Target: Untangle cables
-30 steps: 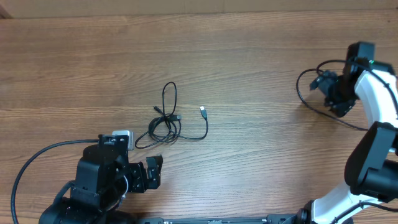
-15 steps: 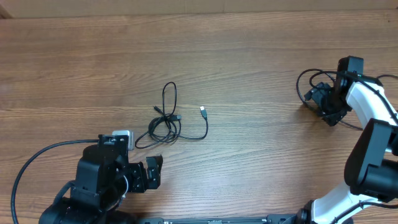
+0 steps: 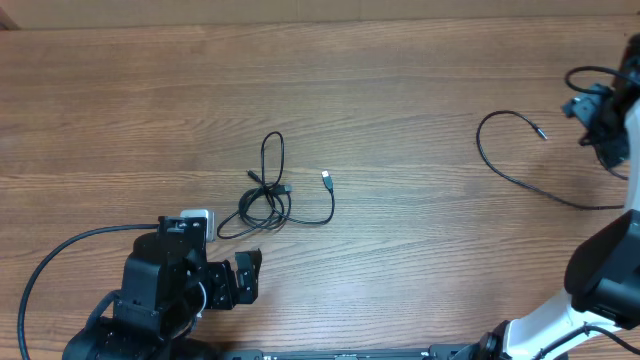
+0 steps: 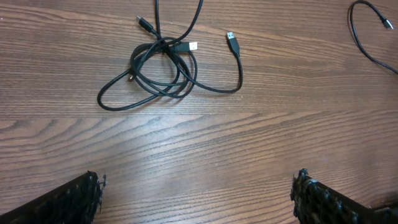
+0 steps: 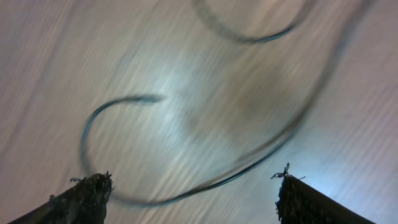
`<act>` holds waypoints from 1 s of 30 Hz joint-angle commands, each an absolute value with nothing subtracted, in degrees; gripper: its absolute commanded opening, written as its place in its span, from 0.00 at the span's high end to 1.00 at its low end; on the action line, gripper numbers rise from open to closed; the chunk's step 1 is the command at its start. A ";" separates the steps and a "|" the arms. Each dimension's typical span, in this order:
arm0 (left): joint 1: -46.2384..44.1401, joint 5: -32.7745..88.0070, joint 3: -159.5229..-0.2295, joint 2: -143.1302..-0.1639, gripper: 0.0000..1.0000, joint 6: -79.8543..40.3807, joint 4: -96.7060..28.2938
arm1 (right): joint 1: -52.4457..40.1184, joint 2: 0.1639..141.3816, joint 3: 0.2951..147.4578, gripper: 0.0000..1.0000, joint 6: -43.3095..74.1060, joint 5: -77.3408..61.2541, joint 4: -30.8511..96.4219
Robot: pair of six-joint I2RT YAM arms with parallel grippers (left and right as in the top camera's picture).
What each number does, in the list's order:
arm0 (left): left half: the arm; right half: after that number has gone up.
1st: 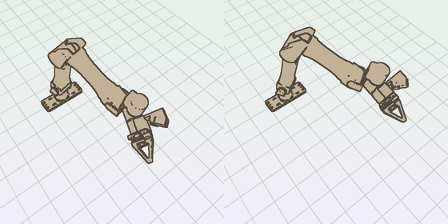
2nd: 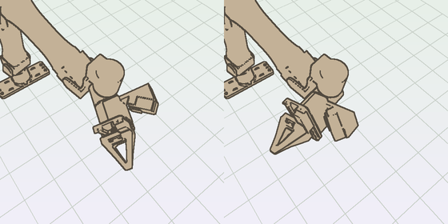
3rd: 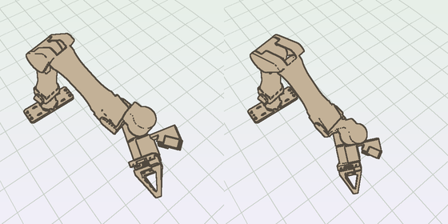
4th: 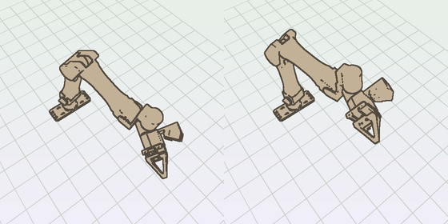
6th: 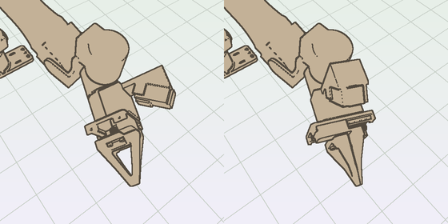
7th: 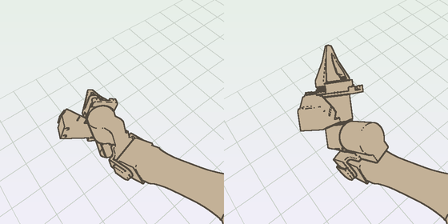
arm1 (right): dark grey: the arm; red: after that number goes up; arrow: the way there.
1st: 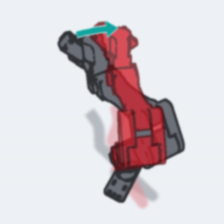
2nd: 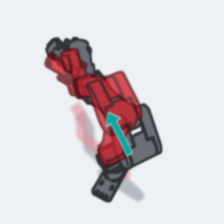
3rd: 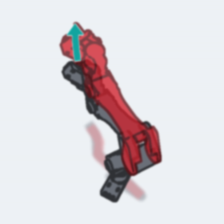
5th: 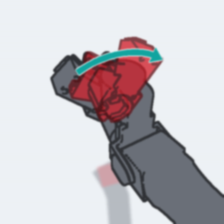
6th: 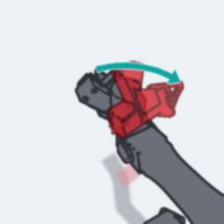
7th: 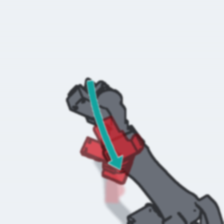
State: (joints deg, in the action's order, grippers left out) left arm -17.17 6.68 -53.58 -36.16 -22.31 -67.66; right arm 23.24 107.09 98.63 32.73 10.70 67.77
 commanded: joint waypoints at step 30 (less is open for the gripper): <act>-17.28 7.09 -53.08 -36.32 0.00 -21.43 -67.44 | 39.33 122.10 97.41 0.22 28.16 7.09 68.23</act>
State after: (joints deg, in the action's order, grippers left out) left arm -17.17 6.68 -53.58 -36.16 -22.28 -67.66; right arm 38.54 120.84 98.13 30.74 10.66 68.90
